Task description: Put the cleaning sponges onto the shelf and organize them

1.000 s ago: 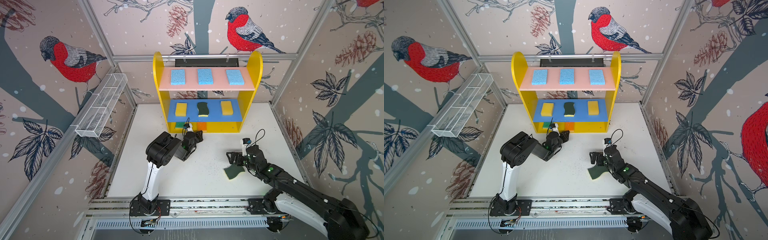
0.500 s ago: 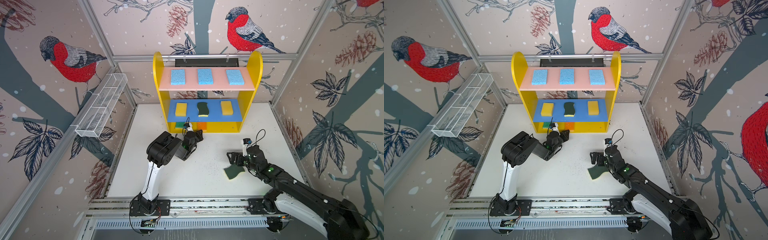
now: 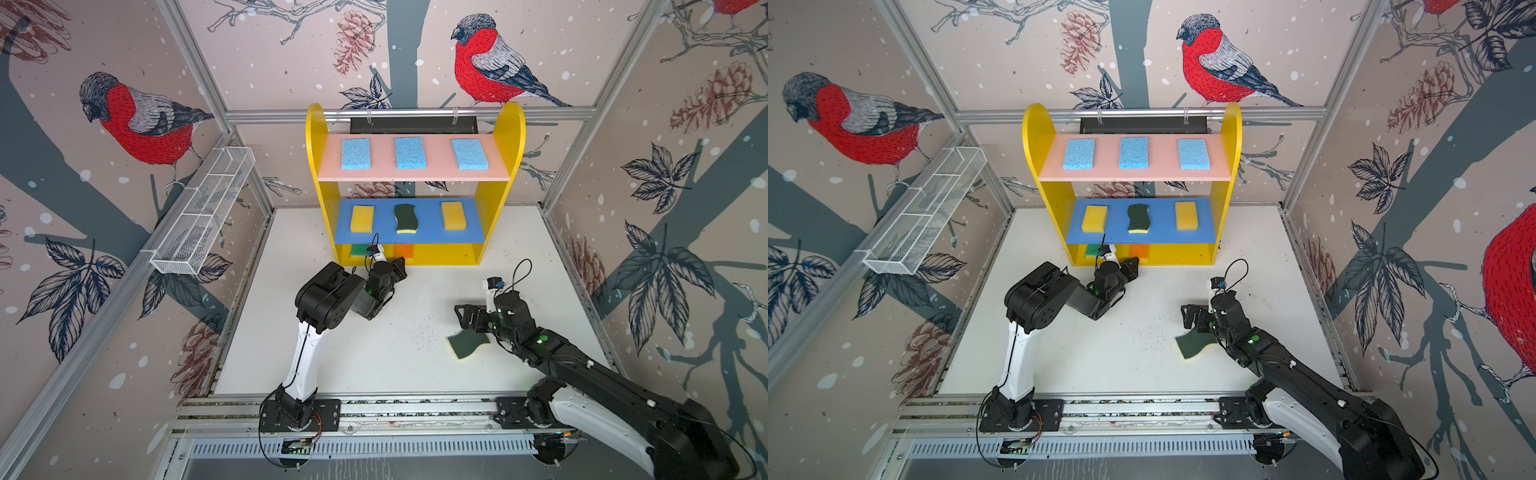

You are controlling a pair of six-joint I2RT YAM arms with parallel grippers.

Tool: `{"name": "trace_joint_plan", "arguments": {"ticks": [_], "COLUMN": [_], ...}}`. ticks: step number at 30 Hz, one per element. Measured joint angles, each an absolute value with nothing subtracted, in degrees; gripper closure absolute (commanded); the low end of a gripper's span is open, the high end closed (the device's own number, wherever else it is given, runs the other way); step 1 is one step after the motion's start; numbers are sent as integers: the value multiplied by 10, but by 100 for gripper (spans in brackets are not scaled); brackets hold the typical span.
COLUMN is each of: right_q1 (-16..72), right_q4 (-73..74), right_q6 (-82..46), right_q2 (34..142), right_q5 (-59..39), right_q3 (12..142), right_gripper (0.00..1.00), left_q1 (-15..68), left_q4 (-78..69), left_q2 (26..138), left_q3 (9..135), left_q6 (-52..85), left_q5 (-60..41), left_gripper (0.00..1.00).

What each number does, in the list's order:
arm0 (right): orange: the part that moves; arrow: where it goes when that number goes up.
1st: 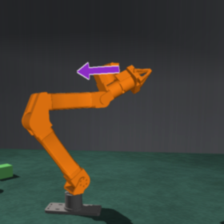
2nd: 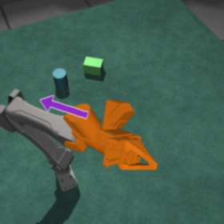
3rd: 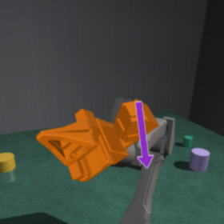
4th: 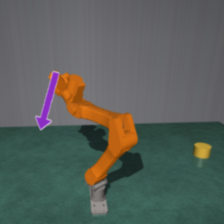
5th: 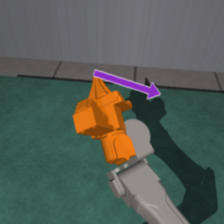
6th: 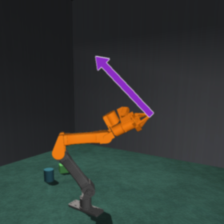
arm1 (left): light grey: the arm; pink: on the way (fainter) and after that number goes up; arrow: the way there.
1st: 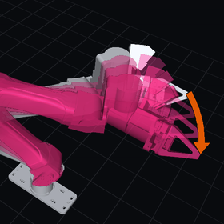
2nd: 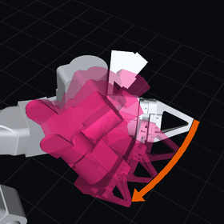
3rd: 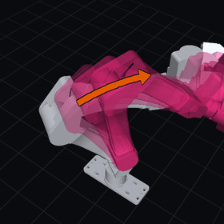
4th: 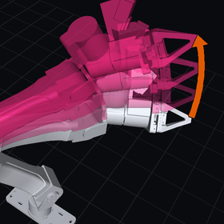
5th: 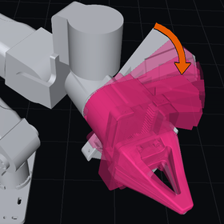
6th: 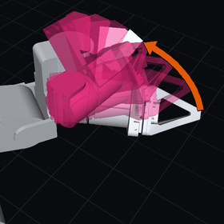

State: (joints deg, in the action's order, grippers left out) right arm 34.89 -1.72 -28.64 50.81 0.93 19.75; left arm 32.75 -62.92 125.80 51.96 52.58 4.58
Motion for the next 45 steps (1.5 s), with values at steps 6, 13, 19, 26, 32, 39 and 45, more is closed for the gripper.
{"name": "trace_joint_plan", "arguments": {"ticks": [6, 13, 19, 26, 32, 39, 45], "right_q1": [347, 345, 344, 341, 340, 340, 338], "right_q4": [-17, -15, -14, -14, -14, -14, -14], "right_q6": [-286, -286, -286, -286, -286, -286, -287], "right_q2": [506, 504, 502, 502, 501, 498, 494], "right_q5": [8, 7, 5, 1, 1, 1, 0], "right_q3": [195, 192, 190, 188, 187, 187, 186], "right_gripper": [0, 0, 0, 0, 0, 0, 0], "left_q1": [327, 327, 327, 328, 328, 328, 328], "left_q4": [-631, -645, -644, -641, -642, -640, -636], "left_q2": [1262, 1270, 1273, 1276, 1276, 1277, 1277], "left_q3": [525, 529, 534, 540, 540, 542, 546], "left_q6": [527, 533, 538, 540, 541, 540, 542], "left_q5": [46, 48, 57, 61, 60, 60, 59], "left_gripper": [79, 79, 79, 79, 79, 79, 79]}}
